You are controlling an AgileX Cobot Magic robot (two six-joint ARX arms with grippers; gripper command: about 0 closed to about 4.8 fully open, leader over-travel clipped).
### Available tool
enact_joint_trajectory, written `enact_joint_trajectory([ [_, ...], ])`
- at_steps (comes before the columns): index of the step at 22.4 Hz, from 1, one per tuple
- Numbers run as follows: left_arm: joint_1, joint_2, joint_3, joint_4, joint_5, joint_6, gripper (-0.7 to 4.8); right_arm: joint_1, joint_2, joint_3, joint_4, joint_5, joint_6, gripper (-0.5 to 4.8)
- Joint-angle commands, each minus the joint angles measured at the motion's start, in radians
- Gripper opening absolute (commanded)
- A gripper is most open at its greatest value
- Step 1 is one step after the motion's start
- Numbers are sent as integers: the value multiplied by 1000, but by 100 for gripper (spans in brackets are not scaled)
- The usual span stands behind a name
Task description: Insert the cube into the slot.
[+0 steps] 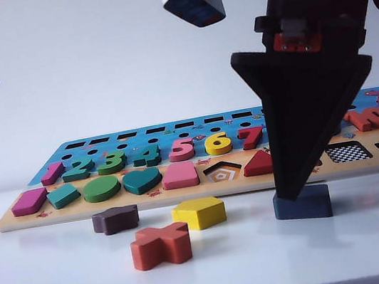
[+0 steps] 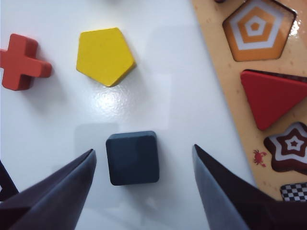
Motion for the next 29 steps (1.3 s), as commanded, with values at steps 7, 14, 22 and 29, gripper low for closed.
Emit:
enact_joint_trajectory([
  [7, -1, 0, 4, 7, 2, -3, 9, 1, 32, 2, 6, -2, 1, 362],
  [14, -1, 0, 4, 7, 2, -3, 9, 1, 38, 2, -3, -8, 1, 245],
  [22, -1, 0, 4, 7, 2, -3, 9, 1, 38, 2, -13, -8, 1, 150],
  [29, -1, 0, 4, 7, 2, -3, 9, 1, 32, 4, -24, -8, 6, 111],
])
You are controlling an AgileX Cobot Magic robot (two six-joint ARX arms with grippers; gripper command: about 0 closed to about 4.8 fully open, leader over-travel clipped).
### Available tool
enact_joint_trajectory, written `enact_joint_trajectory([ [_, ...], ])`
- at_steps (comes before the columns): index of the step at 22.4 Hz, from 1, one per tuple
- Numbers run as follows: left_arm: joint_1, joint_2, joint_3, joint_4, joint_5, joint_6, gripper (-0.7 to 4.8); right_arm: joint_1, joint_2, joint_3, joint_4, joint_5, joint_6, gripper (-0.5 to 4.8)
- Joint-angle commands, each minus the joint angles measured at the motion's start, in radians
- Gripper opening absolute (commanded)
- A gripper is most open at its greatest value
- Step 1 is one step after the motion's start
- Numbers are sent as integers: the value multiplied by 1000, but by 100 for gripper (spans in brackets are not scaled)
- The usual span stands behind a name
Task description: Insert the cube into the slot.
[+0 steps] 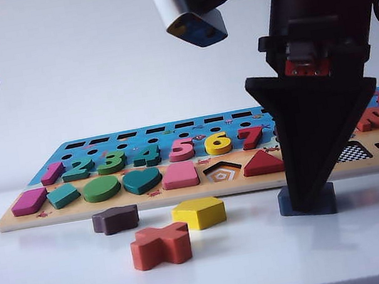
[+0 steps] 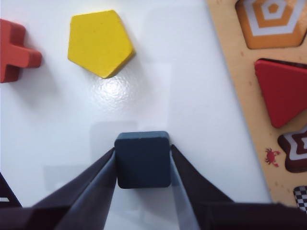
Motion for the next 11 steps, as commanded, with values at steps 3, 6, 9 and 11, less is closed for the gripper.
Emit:
enact_joint_trajectory([
  [3, -2, 0, 4, 6, 2, -2, 9, 0, -23, 13, -12, -4, 34, 111],
  [6, -2, 0, 4, 6, 2, -3, 9, -1, -35, 55, -31, -4, 87, 107],
  [9, -2, 0, 4, 7, 2, -2, 9, -47, -75, 112, -29, -4, 287, 81],
  [11, -2, 0, 4, 7, 2, -3, 9, -85, -105, 128, -27, -4, 428, 56],
])
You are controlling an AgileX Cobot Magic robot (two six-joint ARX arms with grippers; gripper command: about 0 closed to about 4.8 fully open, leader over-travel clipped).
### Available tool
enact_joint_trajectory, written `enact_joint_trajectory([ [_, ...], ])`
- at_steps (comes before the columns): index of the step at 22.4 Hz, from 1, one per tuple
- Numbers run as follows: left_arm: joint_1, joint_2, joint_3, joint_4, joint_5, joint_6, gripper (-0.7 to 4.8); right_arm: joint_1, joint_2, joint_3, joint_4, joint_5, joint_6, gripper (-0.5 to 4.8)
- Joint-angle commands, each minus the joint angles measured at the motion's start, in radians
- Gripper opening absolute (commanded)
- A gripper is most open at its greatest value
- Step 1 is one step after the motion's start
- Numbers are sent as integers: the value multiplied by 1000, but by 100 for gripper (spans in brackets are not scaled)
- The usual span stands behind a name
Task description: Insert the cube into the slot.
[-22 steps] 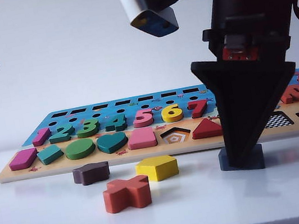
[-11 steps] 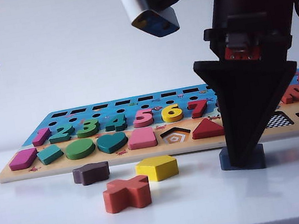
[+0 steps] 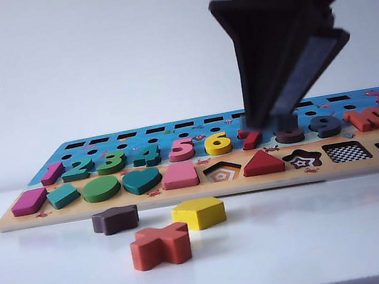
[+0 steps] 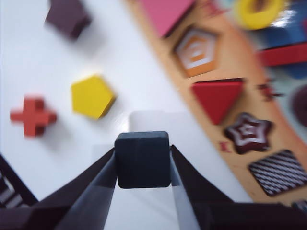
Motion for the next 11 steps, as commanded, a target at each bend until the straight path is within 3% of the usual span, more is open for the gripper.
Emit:
enact_joint_trajectory([
  [1, -2, 0, 4, 7, 2, -2, 10, -47, -43, 16, 11, 0, 214, 46],
  [5, -2, 0, 4, 7, 2, -2, 9, -116, -107, 13, 28, 13, 315, -6],
  [11, -2, 0, 4, 7, 2, -3, 10, -168, -127, -8, 32, 78, 393, -8],
])
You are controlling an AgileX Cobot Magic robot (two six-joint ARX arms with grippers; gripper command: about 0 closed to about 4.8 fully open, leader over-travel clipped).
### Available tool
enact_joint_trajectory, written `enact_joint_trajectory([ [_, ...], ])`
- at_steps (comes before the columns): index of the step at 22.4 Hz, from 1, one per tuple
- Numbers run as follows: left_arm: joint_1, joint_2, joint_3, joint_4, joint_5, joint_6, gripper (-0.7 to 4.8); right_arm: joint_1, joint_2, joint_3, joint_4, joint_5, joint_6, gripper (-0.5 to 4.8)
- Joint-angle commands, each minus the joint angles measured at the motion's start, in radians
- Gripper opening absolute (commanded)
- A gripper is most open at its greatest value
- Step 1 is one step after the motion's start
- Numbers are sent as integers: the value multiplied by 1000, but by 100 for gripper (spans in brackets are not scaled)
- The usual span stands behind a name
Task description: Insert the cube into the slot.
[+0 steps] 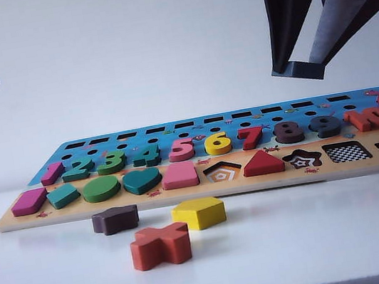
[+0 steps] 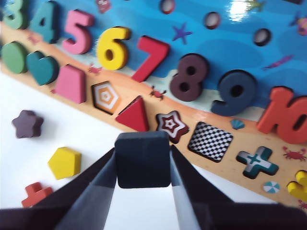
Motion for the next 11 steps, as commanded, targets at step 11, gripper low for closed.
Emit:
enact_joint_trajectory([
  [11, -2, 0, 4, 7, 2, -3, 9, -88, -5, -154, 142, 34, 57, -8],
])
